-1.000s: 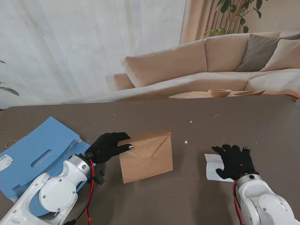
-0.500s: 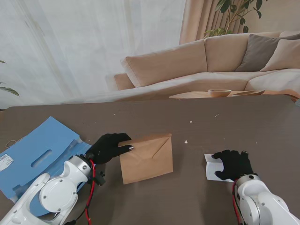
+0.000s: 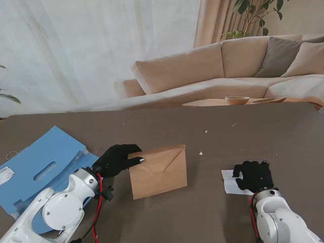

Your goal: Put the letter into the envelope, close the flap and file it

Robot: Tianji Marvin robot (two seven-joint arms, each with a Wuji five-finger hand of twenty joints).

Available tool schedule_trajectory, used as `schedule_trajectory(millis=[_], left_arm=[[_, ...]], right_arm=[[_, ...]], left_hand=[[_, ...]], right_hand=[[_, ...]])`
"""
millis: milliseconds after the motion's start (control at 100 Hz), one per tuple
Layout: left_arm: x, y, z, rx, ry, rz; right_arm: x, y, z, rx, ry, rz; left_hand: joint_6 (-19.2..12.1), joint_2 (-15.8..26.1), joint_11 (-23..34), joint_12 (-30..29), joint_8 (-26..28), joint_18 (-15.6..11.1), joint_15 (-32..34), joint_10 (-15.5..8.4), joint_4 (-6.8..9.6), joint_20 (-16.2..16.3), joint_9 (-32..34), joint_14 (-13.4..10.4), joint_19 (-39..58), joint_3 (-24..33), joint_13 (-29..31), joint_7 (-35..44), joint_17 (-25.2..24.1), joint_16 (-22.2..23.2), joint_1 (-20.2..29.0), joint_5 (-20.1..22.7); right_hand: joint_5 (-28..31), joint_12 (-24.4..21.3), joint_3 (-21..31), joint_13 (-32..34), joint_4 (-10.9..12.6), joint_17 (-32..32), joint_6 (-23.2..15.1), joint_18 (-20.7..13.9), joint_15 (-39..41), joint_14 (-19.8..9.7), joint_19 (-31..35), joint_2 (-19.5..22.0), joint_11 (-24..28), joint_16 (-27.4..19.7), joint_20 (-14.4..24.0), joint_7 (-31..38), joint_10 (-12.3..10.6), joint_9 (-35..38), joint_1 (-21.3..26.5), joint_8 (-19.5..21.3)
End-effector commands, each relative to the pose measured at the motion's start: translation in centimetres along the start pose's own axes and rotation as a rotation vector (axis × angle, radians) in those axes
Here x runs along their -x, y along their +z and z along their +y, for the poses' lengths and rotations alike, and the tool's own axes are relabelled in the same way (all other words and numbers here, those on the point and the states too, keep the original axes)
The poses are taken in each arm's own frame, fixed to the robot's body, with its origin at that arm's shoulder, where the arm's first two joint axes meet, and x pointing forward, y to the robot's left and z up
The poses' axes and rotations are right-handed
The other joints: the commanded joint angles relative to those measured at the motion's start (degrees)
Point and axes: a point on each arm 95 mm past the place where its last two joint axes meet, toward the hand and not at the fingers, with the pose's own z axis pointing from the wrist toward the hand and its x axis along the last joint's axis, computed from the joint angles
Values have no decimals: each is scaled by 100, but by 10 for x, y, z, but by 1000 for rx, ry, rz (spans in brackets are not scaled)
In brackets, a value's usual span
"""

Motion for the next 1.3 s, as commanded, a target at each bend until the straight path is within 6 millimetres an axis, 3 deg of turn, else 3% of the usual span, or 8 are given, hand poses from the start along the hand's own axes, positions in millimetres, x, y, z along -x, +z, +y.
schedule_trajectory(millis=[0,200,350,430,520,850,1050,1290], left_arm=[[-4,-1,3,14,-8,7],[-4,-1,2,13,-6,9],[-3,1,1,2,-7,1],[-2,4,0,-4,-11,-7],[-1,7,0,-10,-10,-16],[-2,18,0,-12,-15,-42],[-6,18,1,-6,-30,-39],[-15,17,-1,5,-61,-25]], right_arm=[[-5,-4,1,-10,22,13],[-12,-11,20,47,59,41],[-23,-21,44,97,120,87],[-30,-28,59,117,143,124],[-40,-37,75,143,180,168],[-87,-65,132,202,450,382],[-116,-64,148,215,628,532],[-145,-47,153,228,725,666]], left_hand=[[-204,344,152,29,124,-43,28,-187,102,123,-157,21,39,116,-24,236,0,157,358,-279],[-215,340,149,26,120,-45,27,-180,99,127,-157,20,37,105,-29,233,-3,156,358,-274],[-229,342,147,28,121,-39,37,-177,103,133,-168,24,35,105,-51,236,-13,164,358,-273],[-227,343,150,30,119,-42,42,-162,104,134,-171,43,29,110,-61,230,-26,169,358,-286],[-230,346,151,32,119,-40,50,-159,103,138,-173,43,29,108,-63,231,-30,173,358,-284],[-228,353,148,34,122,-42,55,-144,103,148,-188,57,18,111,-94,230,-53,178,358,-293],[-219,346,155,39,120,-41,68,-138,108,160,-185,66,22,123,-89,228,-51,184,358,-288],[-218,350,180,56,127,-40,111,-129,105,183,-194,59,35,127,-90,229,-49,206,358,-290]], right_hand=[[92,23,182,173,-3,32,86,126,44,20,143,53,78,65,-47,134,-141,139,188,192],[300,86,239,683,-25,466,474,175,217,41,468,-65,234,125,14,7,-172,844,201,114],[335,886,79,1503,-105,1050,554,167,1046,64,1080,43,747,584,171,-1,-22,1777,408,117],[325,1108,-9,1706,-145,1232,601,204,1498,63,1287,132,1071,833,226,-1,152,1875,469,121],[311,1226,-79,1908,-194,1416,680,281,1843,103,1456,194,1361,1002,284,-4,199,2077,547,128],[337,1232,-172,1992,-224,1481,807,350,1972,171,1588,243,1333,1071,350,-21,288,2139,687,135],[327,1262,-225,1959,-224,1447,838,357,1997,184,1650,280,1311,1097,401,-21,312,2116,735,179],[334,1287,-263,1968,-245,1454,811,363,2010,178,1716,308,1287,1109,461,-47,309,2125,749,206]])
